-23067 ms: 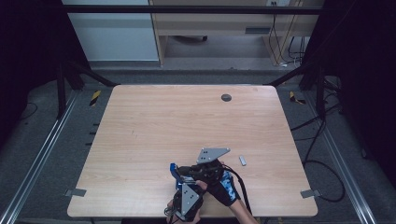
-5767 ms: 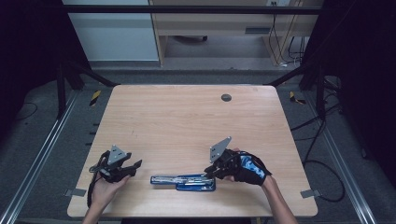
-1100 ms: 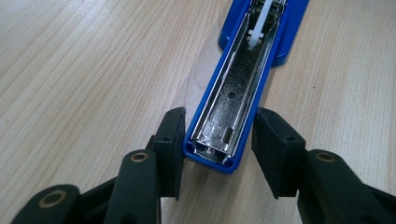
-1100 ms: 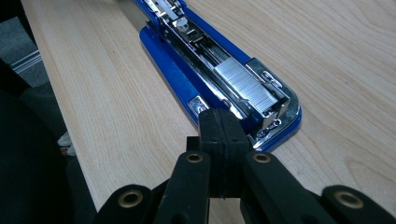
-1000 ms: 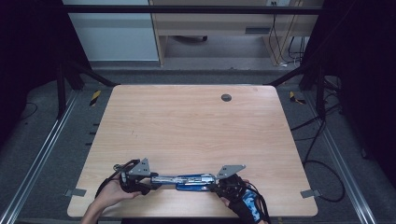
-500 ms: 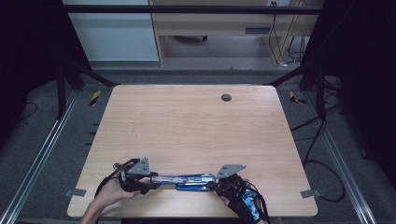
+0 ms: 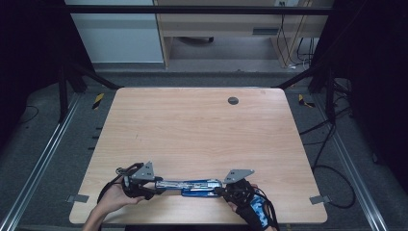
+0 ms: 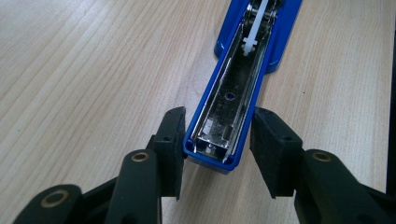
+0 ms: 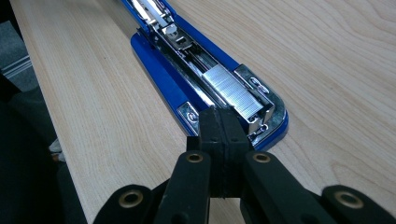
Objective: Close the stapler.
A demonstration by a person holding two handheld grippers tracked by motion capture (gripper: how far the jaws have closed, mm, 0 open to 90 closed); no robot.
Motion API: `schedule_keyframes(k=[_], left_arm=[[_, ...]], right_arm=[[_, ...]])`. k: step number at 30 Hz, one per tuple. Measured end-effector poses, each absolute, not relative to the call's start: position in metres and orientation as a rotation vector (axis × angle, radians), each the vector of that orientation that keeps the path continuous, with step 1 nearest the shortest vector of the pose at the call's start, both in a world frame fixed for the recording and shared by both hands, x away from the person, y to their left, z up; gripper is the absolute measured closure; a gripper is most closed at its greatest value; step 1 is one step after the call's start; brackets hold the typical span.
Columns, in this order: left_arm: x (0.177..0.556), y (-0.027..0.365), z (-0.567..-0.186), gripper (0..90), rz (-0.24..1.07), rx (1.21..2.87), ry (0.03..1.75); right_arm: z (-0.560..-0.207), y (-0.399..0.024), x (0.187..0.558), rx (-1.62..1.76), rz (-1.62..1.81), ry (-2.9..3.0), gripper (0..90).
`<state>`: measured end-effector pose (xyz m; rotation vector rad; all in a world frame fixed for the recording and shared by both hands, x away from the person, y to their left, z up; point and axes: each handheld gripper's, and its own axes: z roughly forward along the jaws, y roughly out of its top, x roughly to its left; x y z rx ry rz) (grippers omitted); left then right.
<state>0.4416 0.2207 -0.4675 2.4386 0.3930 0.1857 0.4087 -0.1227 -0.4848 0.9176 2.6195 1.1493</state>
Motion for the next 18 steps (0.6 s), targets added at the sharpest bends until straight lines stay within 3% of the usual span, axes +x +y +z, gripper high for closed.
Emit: schedule_keyframes(k=[18], left_arm=[[0.4449,0.2170,-0.4590,58.1,0.163,2.479,0.355]], right_arm=[[-0.4846,-0.1224,0.4088,0.922,1.146,2.620,90.0]])
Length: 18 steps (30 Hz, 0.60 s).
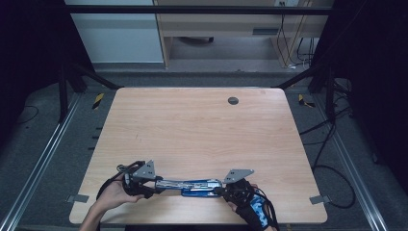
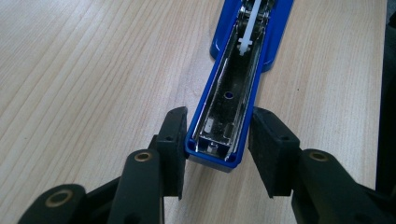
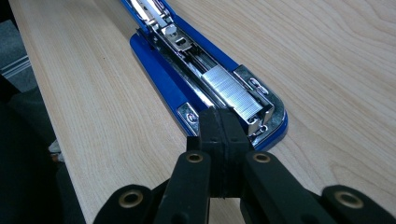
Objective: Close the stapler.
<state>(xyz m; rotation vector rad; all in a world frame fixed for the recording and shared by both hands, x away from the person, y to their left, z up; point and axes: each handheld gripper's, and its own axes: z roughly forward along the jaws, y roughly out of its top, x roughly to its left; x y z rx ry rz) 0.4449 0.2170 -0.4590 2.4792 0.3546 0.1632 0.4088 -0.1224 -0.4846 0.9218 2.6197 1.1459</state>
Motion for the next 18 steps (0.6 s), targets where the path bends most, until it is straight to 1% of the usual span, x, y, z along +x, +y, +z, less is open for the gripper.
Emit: schedule_keyframes(k=[9,18], left_arm=[[0.444,0.217,-0.449,58.3,0.174,2.479,0.345],[0.443,0.216,-0.447,58.2,0.181,2.468,0.342]], right_arm=[[-0.484,-0.122,0.409,0.915,1.140,2.621,90.0],[-0.484,-0.120,0.409,0.902,1.130,2.627,90.0]])
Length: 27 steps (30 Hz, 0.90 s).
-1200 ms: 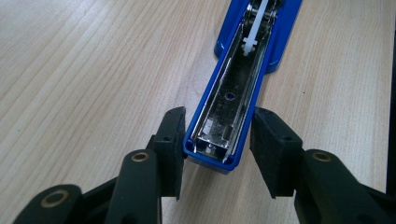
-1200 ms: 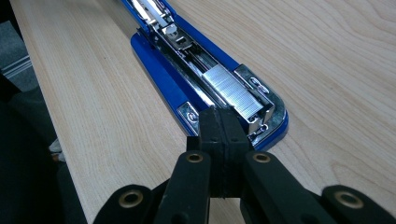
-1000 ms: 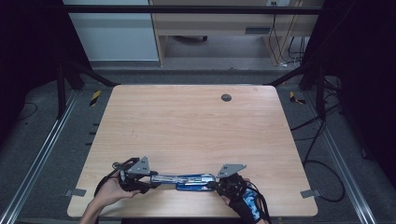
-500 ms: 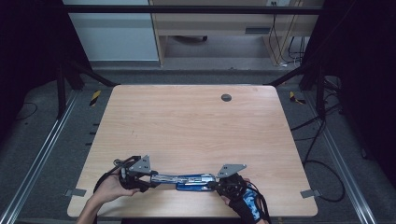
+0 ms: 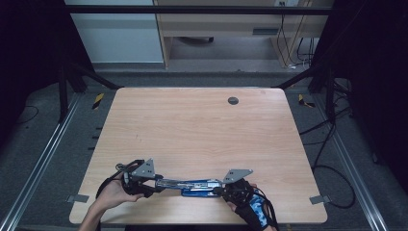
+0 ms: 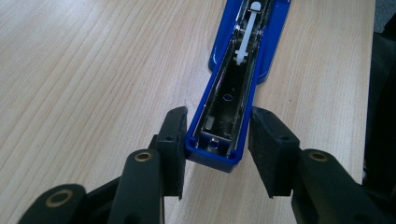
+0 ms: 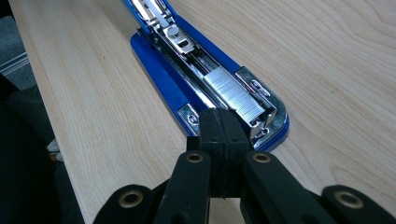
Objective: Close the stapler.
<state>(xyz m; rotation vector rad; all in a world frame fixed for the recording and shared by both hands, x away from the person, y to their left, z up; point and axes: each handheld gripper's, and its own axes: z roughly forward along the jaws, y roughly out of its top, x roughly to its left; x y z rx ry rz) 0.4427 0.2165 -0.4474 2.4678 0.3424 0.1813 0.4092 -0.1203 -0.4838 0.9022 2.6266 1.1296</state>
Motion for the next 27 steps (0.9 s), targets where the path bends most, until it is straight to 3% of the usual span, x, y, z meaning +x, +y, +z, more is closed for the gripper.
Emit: schedule_keyframes(k=[12,27], left_arm=[[0.442,0.217,-0.448,58.3,0.175,2.458,0.343],[0.442,0.218,-0.447,58.4,0.173,2.455,0.343]], right_arm=[[-0.482,-0.118,0.410,0.882,1.112,2.631,90.0],[-0.451,-0.099,0.417,0.814,1.345,2.505,90.0]])
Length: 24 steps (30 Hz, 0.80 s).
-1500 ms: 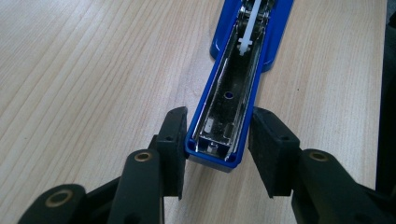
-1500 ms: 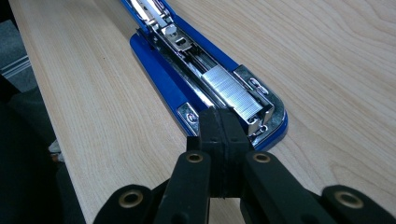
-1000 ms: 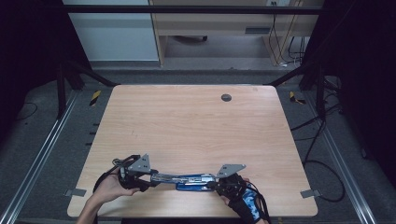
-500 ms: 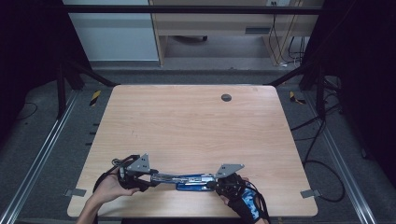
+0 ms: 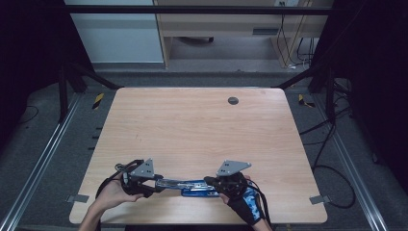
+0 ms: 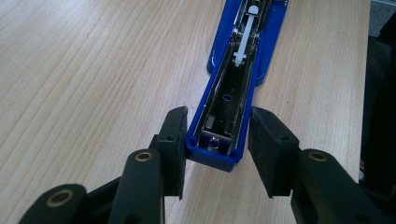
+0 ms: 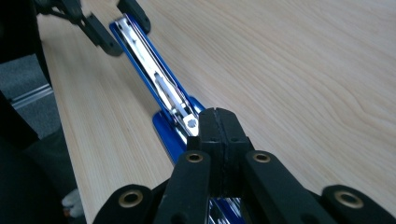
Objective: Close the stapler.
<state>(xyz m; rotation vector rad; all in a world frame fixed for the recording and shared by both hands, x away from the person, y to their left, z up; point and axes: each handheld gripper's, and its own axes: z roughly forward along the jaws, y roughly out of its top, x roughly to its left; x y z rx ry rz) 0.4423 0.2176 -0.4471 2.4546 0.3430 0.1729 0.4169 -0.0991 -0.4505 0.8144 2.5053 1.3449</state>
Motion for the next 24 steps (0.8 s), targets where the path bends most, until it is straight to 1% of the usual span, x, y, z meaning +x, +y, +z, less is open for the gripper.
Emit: schedule_keyframes(k=[4,8,18,21,24], left_arm=[[0.442,0.217,-0.447,58.4,0.173,2.454,0.346],[0.442,0.217,-0.446,58.4,0.172,2.455,0.347],[0.442,0.217,-0.444,58.4,0.171,2.448,0.347],[0.441,0.218,-0.442,58.9,0.159,2.415,0.357],[0.440,0.217,-0.442,58.8,0.173,2.422,0.355]], right_arm=[[-0.447,-0.091,0.419,0.807,1.379,2.499,90.0],[-0.445,-0.073,0.423,0.793,1.414,2.499,90.0],[-0.450,-0.047,0.430,0.787,1.446,2.513,90.0],[-0.453,-0.040,0.430,0.780,1.444,2.524,90.0],[-0.455,-0.035,0.430,0.771,1.443,2.535,90.0]])
